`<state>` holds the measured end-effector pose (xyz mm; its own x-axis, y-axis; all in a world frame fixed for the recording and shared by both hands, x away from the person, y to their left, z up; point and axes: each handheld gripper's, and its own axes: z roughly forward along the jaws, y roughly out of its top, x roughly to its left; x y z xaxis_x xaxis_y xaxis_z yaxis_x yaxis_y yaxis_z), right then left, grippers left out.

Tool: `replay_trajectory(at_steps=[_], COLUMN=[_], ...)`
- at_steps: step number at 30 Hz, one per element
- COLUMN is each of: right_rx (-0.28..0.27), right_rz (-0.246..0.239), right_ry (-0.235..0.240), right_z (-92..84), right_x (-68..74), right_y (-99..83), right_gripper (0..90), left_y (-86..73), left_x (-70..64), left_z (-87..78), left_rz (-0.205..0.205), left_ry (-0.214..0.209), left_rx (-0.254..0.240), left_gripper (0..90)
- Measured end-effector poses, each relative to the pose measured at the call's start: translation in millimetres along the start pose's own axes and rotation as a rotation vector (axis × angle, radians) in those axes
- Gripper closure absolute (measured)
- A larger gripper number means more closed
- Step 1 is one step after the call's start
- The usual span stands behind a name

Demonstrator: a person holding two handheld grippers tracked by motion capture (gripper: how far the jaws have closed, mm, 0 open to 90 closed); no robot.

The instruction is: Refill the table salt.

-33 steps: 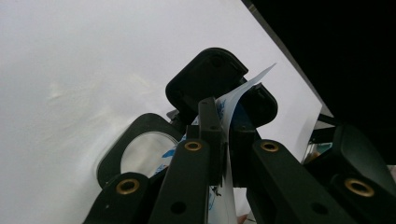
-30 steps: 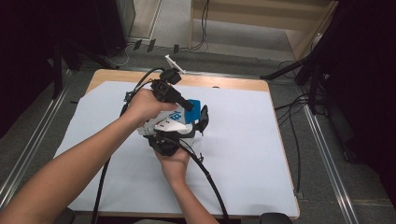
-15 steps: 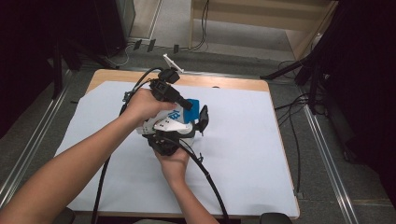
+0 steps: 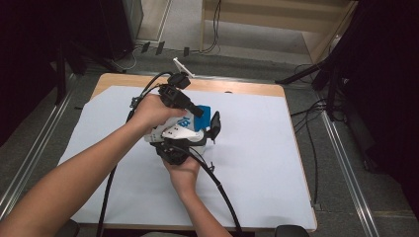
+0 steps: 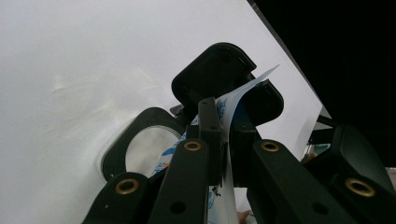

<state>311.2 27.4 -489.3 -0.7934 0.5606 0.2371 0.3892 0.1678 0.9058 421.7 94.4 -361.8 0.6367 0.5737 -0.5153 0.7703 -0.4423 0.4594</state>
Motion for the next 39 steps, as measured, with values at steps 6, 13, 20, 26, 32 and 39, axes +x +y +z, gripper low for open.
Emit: replay_trajectory(at_steps=[6,13,20,26,32,39], right_rx=[-0.001,-0.002,-0.003,-0.003,-0.005,-0.009], right_rz=[0.000,-0.001,0.002,0.003,0.003,0.001], right_ry=[0.000,0.000,-0.001,0.001,0.001,0.001], right_z=[0.1,-0.2,-0.1,0.1,-0.2,-0.2], right_x=[-0.2,-0.6,-0.7,-0.5,0.2,0.3], right_y=[0.1,-0.1,-0.5,-0.6,-0.5,-0.4], right_gripper=[90.0,90.0,90.0,90.0,90.0,90.0], left_y=[0.0,0.2,0.1,-0.5,-0.3,-0.6], left_x=[0.0,-0.2,-0.4,-0.9,-0.9,-1.0], left_z=[-0.1,0.9,2.6,2.2,1.9,1.3], left_rz=[0.001,0.008,0.011,0.004,0.007,0.001], left_ry=[-0.001,-0.001,0.000,-0.002,0.000,-0.007], left_rx=[-0.001,0.001,0.007,0.004,0.001,-0.001], left_gripper=[88.7,88.7,88.7,88.7,88.6,88.6])
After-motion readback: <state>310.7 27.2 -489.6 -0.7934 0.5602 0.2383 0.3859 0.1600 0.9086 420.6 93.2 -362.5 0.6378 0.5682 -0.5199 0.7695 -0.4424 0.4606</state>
